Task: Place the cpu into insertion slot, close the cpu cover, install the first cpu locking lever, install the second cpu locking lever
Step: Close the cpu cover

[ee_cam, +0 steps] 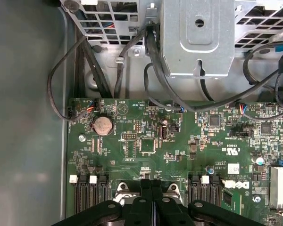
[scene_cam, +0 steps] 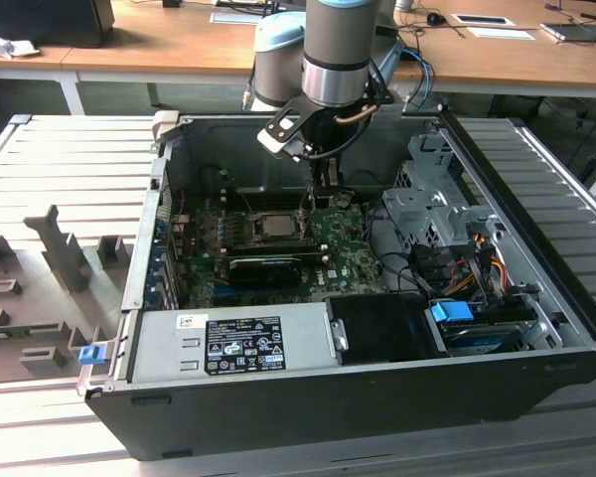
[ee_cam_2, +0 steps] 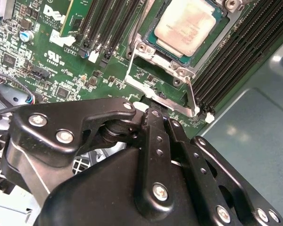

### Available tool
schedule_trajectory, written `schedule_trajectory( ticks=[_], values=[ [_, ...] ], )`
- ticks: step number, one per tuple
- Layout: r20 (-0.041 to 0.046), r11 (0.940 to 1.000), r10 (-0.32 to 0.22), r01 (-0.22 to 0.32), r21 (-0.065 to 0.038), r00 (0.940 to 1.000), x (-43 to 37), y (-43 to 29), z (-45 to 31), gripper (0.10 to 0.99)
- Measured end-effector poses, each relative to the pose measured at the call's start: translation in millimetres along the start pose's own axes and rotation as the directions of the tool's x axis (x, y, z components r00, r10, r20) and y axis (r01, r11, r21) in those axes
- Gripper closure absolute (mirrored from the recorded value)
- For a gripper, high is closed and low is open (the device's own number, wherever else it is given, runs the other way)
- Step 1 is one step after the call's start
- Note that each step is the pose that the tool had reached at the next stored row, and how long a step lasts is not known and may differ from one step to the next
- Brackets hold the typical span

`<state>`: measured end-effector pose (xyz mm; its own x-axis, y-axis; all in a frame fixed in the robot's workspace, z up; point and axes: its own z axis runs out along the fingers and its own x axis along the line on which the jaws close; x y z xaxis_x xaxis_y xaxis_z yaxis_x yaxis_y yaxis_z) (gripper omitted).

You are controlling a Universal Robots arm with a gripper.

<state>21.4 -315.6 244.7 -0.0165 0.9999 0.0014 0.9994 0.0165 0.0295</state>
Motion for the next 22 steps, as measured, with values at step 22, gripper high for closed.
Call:
schedule_trajectory(
  ticks=[22],
  values=[
    [0.0000, 1.0000, 0.000, 0.000, 0.000, 1.0000, 0.3, -19.4, -0.6, 0.980]
  ],
)
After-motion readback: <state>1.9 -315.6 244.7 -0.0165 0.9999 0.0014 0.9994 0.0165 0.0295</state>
